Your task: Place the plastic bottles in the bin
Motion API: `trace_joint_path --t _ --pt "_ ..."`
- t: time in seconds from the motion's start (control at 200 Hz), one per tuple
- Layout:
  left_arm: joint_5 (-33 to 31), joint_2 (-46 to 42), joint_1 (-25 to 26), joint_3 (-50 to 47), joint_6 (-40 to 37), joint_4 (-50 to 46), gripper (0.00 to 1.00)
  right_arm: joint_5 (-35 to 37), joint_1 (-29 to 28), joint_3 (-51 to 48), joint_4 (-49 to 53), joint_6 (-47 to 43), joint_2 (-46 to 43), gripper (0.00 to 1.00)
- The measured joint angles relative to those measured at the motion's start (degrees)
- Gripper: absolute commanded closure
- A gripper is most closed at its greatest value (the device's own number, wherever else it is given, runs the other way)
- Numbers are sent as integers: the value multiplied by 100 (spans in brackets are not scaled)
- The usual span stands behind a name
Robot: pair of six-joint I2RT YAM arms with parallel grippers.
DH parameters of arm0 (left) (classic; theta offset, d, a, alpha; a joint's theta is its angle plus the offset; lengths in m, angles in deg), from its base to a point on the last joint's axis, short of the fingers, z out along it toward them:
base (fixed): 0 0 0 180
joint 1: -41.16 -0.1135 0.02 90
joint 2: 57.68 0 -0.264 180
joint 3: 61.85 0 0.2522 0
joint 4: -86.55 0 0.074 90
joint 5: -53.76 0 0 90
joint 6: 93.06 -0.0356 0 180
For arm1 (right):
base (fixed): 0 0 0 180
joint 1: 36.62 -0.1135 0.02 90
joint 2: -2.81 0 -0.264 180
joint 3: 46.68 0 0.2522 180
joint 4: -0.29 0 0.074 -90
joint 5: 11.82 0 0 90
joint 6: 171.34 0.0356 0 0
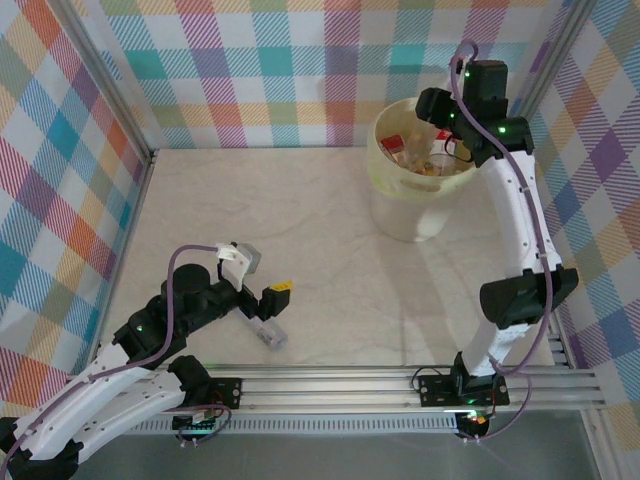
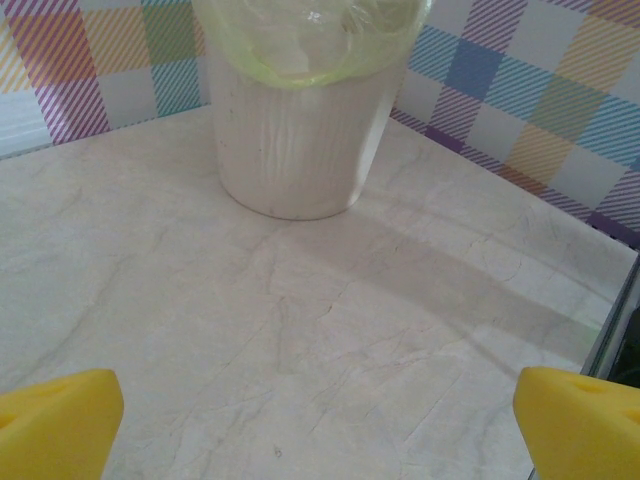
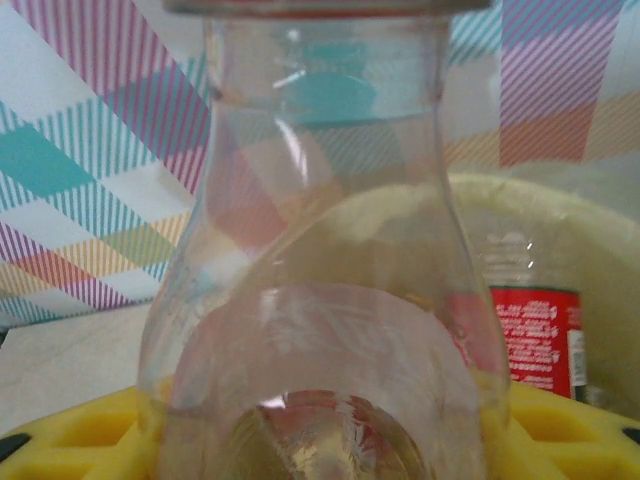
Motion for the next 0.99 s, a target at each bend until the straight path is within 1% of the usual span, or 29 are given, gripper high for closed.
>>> trace_joint_path --t 0.2,0.4,0.445,0.565,0.595,0.64,0.79,0.835,0.995 --pt "0 79 0 0 -2 0 0 -505 44 306 238 275 623 40" --pt "-4 111 0 0 -2 -7 0 -706 122 719 485 483 1047 37" --pt "-4 111 0 0 -2 -7 0 -695 127 741 511 529 1073 34" --pt "-4 116 0 0 -2 -7 0 -623 125 813 734 601 1084 20" --pt "-4 120 0 0 -4 -7 0 -605 125 833 809 595 1084 17" --pt "-4 138 0 0 -4 -7 0 -560 125 863 920 614 1084 16" --pt "-4 177 0 0 -4 -9 0 -354 127 1008 1207 560 1084 16" --pt "-4 184 0 0 -2 -9 0 -232 127 1043 1274 544 1073 17" --pt "-4 184 0 0 -2 -9 0 280 127 1073 1506 452 951 32"
